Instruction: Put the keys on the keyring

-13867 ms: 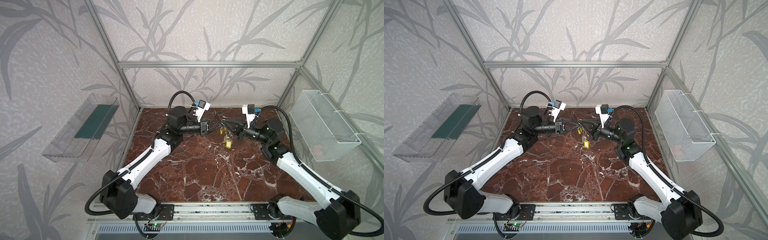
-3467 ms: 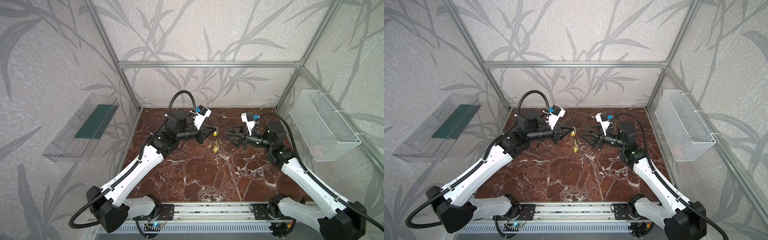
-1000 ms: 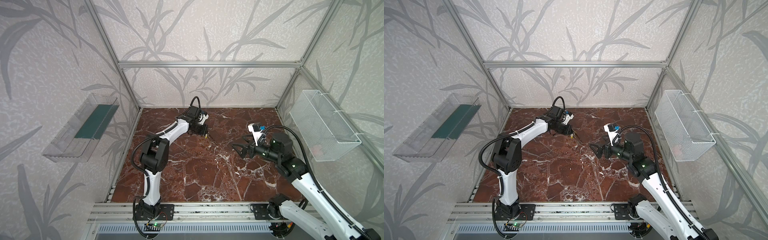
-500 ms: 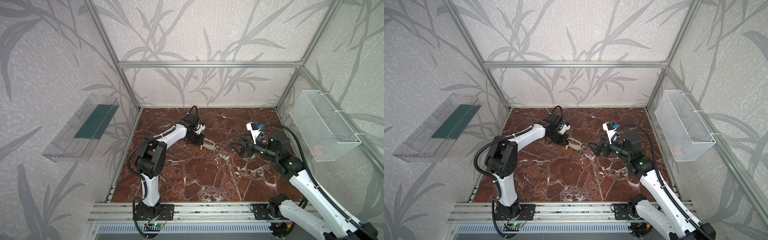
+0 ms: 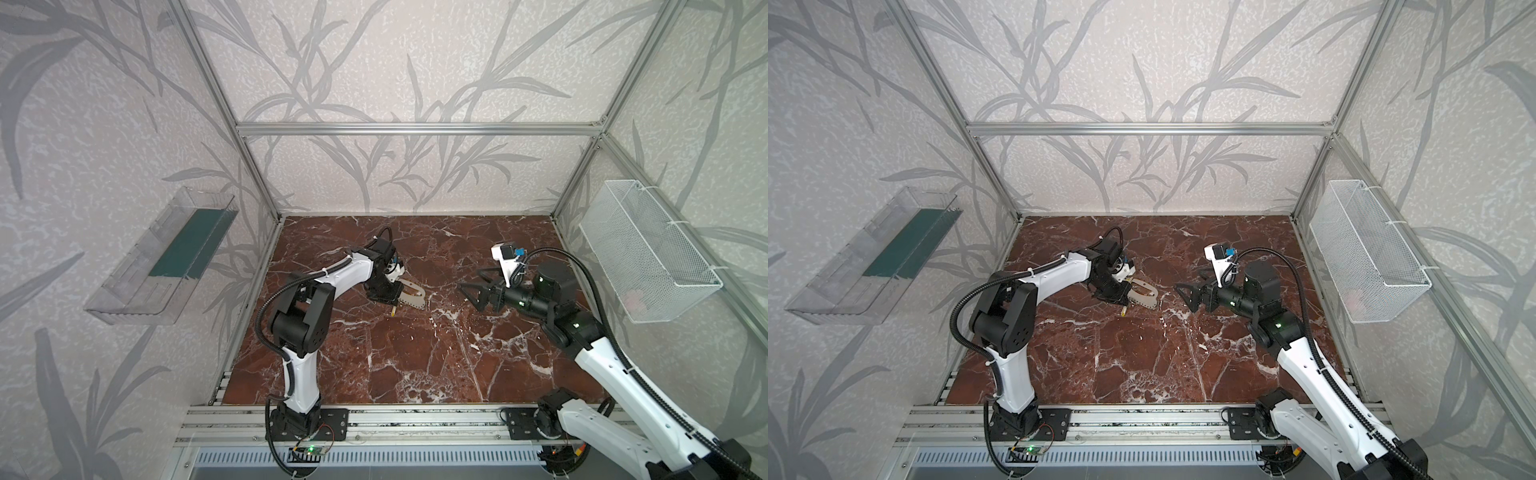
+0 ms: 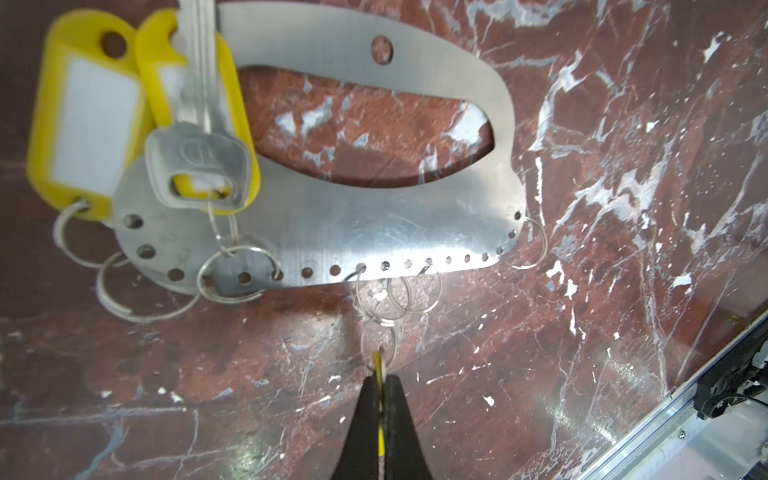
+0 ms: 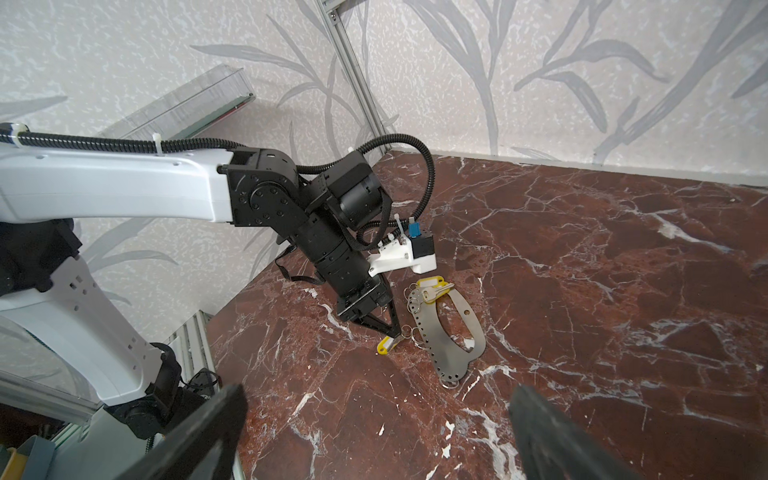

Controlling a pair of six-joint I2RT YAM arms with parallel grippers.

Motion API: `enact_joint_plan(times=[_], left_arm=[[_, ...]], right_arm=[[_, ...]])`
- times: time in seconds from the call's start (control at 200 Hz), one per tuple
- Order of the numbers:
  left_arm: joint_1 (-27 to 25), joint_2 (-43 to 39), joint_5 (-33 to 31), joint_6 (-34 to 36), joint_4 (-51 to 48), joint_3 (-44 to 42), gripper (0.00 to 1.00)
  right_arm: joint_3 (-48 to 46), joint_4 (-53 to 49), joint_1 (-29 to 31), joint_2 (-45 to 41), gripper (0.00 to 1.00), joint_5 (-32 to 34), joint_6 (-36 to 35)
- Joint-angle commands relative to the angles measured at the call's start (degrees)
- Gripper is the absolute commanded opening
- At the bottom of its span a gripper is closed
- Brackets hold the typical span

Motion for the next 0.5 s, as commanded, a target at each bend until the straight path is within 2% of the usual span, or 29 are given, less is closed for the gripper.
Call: enact_joint_plan(times=[0.0,0.23,0.36,0.495], left_arm=[[-0.03,-0.46,0.06,-0.09,-1.95,-1.46,0.05],[-0.02,-4.97,-1.92,-1.26,-1.7,-5.09,0.34],[0.38,-9.23,-4.17,-1.93,-2.04,-6.47,0.39],[1.92,-17.17,-9.86,-4.84,0.4,-8.61,0.42]], right_arm=[[-0.46,2.13,-0.05,0.37,0.99,-0.84,0.63],[-0.63,2.37,-0.09,0.77,0.99,1.13,-0.03],[-1.48,2.74,-0.07,0.47,0.99,4.87,-0.64],[-2.62,1.85,-0.05,-0.27,0.99,13.32,-2.34]])
